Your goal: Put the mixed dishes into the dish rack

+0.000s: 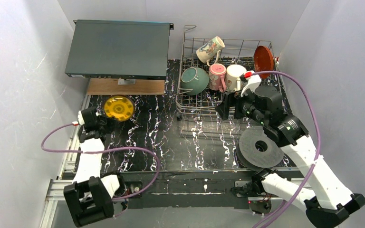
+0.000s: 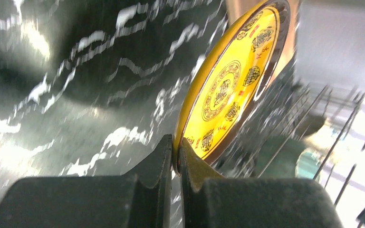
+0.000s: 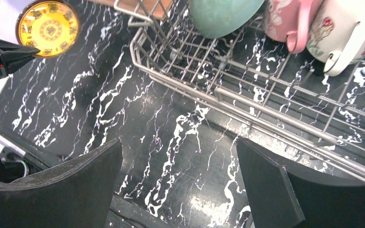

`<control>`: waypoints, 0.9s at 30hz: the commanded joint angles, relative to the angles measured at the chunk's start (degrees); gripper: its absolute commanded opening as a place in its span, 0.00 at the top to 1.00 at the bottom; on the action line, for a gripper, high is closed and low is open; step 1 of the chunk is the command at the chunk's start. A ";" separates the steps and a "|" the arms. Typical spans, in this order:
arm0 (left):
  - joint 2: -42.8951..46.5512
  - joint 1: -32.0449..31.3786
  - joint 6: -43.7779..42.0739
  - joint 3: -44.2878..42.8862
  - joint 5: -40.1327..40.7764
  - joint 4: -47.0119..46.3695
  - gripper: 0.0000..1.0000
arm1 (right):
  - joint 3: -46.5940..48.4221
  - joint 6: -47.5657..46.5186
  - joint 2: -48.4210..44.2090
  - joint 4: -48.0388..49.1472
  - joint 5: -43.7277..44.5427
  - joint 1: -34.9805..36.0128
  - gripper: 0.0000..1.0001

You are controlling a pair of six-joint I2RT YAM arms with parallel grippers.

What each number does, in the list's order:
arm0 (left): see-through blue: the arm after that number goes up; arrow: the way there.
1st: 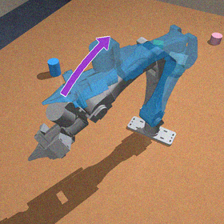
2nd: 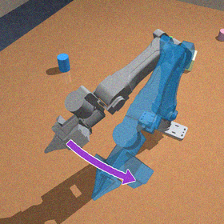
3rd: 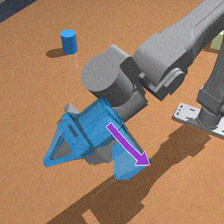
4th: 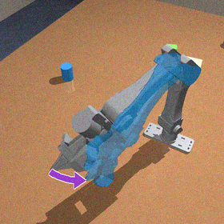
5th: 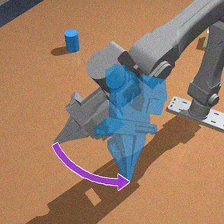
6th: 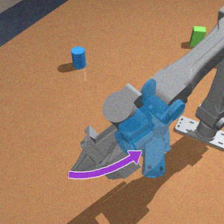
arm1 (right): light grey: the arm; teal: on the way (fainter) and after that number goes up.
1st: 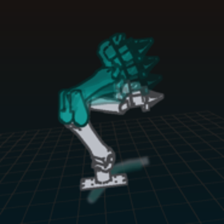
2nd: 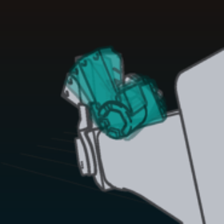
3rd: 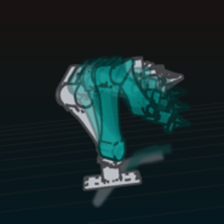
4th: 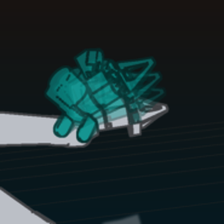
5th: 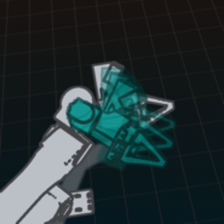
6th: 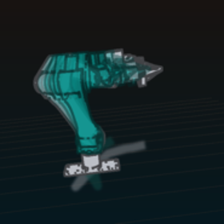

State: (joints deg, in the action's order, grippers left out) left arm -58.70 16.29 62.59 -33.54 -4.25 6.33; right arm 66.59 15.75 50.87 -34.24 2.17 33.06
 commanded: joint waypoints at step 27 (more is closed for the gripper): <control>14.11 -19.85 -32.45 -5.94 -50.61 4.04 1.00 | 9.03 7.99 22.82 7.35 -34.01 2.91 0.08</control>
State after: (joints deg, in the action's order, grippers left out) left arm -43.79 -2.09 32.64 -36.88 -51.75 11.49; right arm 72.84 21.65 73.14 -30.98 -28.34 34.94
